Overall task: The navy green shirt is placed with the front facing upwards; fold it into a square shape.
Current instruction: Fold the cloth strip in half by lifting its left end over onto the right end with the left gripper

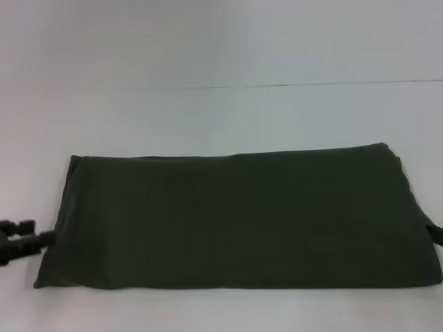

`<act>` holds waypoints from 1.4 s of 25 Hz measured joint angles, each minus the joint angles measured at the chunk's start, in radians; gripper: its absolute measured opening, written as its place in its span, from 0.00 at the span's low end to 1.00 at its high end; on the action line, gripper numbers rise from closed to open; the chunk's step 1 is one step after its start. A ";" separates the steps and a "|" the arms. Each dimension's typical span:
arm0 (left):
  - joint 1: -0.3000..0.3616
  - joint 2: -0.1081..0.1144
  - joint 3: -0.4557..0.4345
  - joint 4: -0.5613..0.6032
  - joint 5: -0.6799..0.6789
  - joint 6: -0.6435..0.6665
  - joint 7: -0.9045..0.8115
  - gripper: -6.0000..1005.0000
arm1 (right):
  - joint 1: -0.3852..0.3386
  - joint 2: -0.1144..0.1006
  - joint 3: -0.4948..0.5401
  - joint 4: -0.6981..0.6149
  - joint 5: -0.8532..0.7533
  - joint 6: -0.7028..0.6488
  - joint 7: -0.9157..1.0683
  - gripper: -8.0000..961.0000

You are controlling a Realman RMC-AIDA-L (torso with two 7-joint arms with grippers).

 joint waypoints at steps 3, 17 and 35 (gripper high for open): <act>-0.011 0.009 -0.042 -0.002 -0.022 -0.020 -0.045 0.44 | 0.033 0.004 -0.006 0.002 0.000 -0.008 -0.014 0.76; -0.086 0.022 0.067 -0.104 -0.044 -0.212 -0.392 0.88 | 0.185 0.007 -0.147 0.038 -0.028 -0.029 -0.072 0.89; -0.106 0.032 0.143 -0.113 0.022 -0.272 -0.569 0.88 | 0.176 0.005 -0.355 -0.100 -0.047 -0.104 -0.047 0.88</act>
